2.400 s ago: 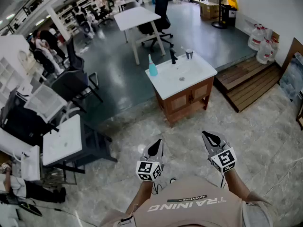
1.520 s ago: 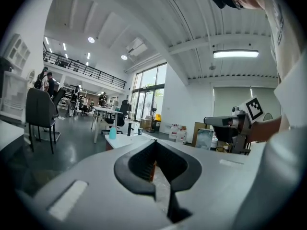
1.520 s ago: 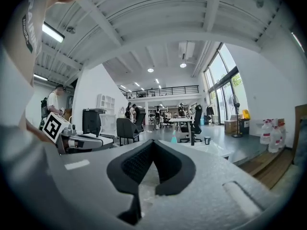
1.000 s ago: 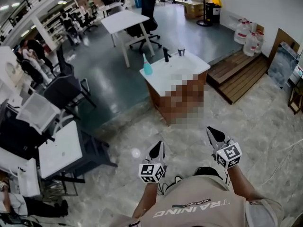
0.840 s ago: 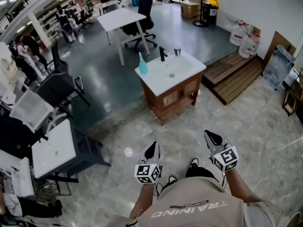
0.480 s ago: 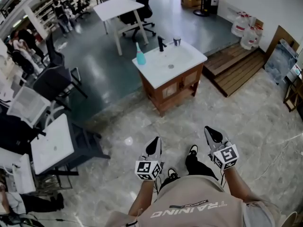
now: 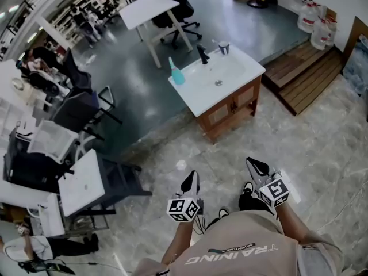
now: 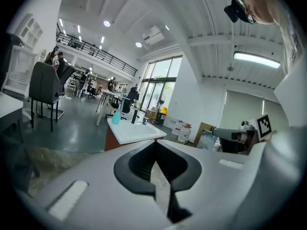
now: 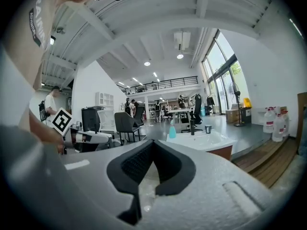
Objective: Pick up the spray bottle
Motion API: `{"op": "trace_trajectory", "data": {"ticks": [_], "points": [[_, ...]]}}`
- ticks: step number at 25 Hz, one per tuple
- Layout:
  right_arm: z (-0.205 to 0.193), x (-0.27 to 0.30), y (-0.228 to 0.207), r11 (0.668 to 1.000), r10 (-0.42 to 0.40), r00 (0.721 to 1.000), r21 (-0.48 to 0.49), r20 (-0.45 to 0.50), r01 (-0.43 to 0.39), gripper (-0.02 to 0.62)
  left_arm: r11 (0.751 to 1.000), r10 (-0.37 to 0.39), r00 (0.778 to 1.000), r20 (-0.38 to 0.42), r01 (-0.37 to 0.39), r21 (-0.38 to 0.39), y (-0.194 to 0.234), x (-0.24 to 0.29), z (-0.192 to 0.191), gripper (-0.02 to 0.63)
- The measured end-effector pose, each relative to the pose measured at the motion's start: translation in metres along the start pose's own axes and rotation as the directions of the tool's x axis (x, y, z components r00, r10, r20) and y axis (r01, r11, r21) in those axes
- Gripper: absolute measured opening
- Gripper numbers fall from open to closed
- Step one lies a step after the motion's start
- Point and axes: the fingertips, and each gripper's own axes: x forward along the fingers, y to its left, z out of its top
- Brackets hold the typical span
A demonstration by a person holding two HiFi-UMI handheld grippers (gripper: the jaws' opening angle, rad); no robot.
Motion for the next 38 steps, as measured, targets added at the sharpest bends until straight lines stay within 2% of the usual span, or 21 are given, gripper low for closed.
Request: {"op": "trace_trajectory", "data": {"ticks": [4, 8, 11, 17, 20, 22, 28, 30, 33, 38], "points": [[0.003, 0.019, -0.043, 0.998, 0.055, 0.999, -0.021, 0.0, -0.055, 0.002, 0.997, 0.038, 0.997, 0.065, -0.043, 0.068, -0.008, 0.046, 0.03, 0.018], [0.01, 0.037, -0.08, 0.997, 0.069, 0.998, -0.046, 0.012, -0.068, 0.002, 0.991, 0.058, 0.996, 0.071, -0.066, 0.118, -0.012, 0.081, 0.039, 0.018], [0.008, 0.049, -0.098, 0.996, 0.089, 0.996, -0.019, -0.005, -0.089, 0.002, 0.993, 0.068, 0.996, 0.053, -0.073, 0.098, -0.016, 0.098, 0.04, 0.018], [-0.01, 0.067, -0.118, 0.993, 0.108, 0.993, 0.055, -0.036, -0.106, 0.002, 0.992, 0.097, 0.994, -0.048, -0.093, 0.087, -0.016, 0.116, 0.023, 0.018], [-0.026, 0.074, -0.122, 0.988, 0.112, 0.992, 0.115, -0.063, -0.105, 0.002, 0.99, 0.115, 0.992, -0.051, -0.11, 0.094, -0.011, 0.121, 0.024, 0.018], [-0.031, 0.083, -0.125, 0.986, 0.123, 0.989, 0.12, -0.078, -0.113, 0.002, 0.989, 0.119, 0.992, -0.039, -0.115, 0.094, -0.005, 0.131, 0.026, 0.018], [-0.017, 0.119, -0.136, 0.989, 0.136, 0.987, 0.069, -0.083, -0.13, 0.002, 0.994, 0.084, 0.996, -0.036, -0.081, 0.069, 0.013, 0.179, 0.035, 0.018], [-0.005, 0.128, -0.147, 0.992, 0.116, 0.99, 0.056, -0.079, -0.112, 0.002, 0.996, 0.062, 0.998, -0.023, -0.06, 0.062, 0.018, 0.2, 0.045, 0.018], [0.014, 0.144, -0.165, 0.996, 0.086, 0.994, 0.033, -0.069, -0.084, 0.002, 0.996, 0.017, 1.0, 0.022, -0.019, 0.091, 0.022, 0.234, 0.069, 0.018], [0.028, 0.18, -0.185, 1.0, 0.028, 0.995, -0.002, -0.099, -0.028, 0.002, 0.994, -0.031, 0.997, 0.068, 0.024, 0.106, 0.04, 0.269, 0.103, 0.018]]}}
